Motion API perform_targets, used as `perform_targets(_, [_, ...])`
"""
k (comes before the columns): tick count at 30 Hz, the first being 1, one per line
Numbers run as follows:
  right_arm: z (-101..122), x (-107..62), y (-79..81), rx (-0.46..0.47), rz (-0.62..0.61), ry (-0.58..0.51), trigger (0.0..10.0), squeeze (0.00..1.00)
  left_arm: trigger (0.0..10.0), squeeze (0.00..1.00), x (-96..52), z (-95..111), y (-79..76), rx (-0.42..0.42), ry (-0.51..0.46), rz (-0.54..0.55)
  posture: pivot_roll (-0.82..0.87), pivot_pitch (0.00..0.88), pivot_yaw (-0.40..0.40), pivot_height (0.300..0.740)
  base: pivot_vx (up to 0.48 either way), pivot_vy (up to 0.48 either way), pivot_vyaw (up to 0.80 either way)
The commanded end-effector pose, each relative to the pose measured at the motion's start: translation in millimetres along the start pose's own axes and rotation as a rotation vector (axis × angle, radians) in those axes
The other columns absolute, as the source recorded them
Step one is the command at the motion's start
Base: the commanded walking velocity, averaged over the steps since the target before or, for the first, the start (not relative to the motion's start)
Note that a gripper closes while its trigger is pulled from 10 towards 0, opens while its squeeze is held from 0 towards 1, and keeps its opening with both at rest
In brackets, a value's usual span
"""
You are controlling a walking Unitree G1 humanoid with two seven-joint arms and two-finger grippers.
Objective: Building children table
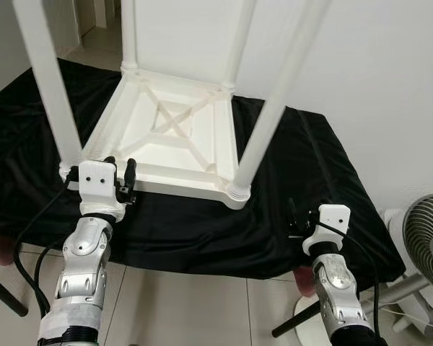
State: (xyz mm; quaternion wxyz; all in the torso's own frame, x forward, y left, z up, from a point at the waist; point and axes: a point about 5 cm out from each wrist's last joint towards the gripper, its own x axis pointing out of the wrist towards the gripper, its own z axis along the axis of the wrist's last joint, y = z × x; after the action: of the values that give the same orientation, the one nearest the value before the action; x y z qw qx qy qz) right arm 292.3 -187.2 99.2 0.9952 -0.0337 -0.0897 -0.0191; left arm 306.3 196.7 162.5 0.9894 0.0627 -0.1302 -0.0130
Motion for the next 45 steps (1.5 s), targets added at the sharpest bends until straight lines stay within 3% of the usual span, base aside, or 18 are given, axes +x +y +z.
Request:
perform_targets(1, [-0.4,-0.9,-4.9,-0.007,-0.014,0.001,10.0,0.0,10.0,0.0,-0.8,-5.1,-5.1,-0.01,0.028,-0.001,0.03,0.0,-0.154,0.74,0.0,0.322,0.0])
perform_targets(20, [-0.5,-1.5,-2.4,-0.003,-0.005,0.003,10.0,0.0,10.0,0.0,-2.4,-5.0,-4.2,-0.003,0.029,0.003,0.03,0.0,-0.155,0.74,0.0,0.329,0.0])
perform_targets(45, [0.1,-3.0,-0.5,0.015,-0.001,-0.007,10.0,0.0,10.0,0.0,-5.2,-3.3,-9.6,0.044,0.018,-0.022,0.04,0.006,-0.158,0.74,0.0,0.0,0.0])
